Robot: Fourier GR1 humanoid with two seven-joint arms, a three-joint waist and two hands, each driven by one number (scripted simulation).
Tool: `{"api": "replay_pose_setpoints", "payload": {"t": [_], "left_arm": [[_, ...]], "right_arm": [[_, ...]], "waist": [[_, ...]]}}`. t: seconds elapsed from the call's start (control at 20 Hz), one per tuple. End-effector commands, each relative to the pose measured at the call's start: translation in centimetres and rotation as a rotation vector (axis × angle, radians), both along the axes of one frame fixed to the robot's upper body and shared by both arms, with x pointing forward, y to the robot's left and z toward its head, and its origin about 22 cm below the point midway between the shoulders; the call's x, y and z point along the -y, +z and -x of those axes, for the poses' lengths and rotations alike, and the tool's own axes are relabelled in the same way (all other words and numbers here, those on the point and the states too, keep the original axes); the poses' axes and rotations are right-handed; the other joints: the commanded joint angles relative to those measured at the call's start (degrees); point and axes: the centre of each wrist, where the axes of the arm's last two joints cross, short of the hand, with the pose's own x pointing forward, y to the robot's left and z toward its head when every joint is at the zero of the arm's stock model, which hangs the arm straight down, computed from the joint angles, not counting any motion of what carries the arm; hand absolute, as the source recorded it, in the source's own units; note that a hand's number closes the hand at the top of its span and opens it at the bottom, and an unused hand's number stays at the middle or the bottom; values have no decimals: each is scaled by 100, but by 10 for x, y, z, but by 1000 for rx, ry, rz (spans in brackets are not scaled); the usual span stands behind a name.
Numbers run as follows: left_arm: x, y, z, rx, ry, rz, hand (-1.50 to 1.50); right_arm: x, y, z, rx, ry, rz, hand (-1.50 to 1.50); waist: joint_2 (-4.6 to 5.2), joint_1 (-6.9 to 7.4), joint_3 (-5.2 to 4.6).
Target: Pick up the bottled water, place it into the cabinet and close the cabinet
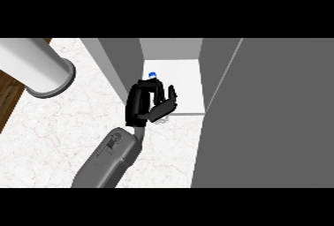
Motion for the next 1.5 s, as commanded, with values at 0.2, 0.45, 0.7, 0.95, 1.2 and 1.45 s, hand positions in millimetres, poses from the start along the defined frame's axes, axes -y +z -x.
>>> {"api": "replay_pose_setpoints", "payload": {"t": [0.2, 0.45, 0.7, 0.95, 1.2, 1.45], "left_arm": [[18, 5, -27, -100, 81, -33, 150], [19, 15, -49, -120, 139, -18, 150], [4, -12, -56, -125, 229, -90, 150], [-2, -10, -70, -128, 292, -106, 150], [-12, -6, -83, -104, 321, -195, 150], [-6, -5, -87, -88, 376, -265, 150]], "right_arm": [[10, 9, 9, 20, 7, -2, -150], [14, 19, 27, 26, 1, -23, -150], [16, 6, 22, 30, -1, -10, -150], [14, 4, 16, 26, 16, -17, -150], [20, 11, 29, 35, 21, -7, -150], [14, 2, 9, 52, 44, -2, -150]], "waist": [[26, -72, 0], [24, -132, -1], [49, -203, 0], [72, -177, -4], [71, -214, -2], [124, -291, -5]]}}
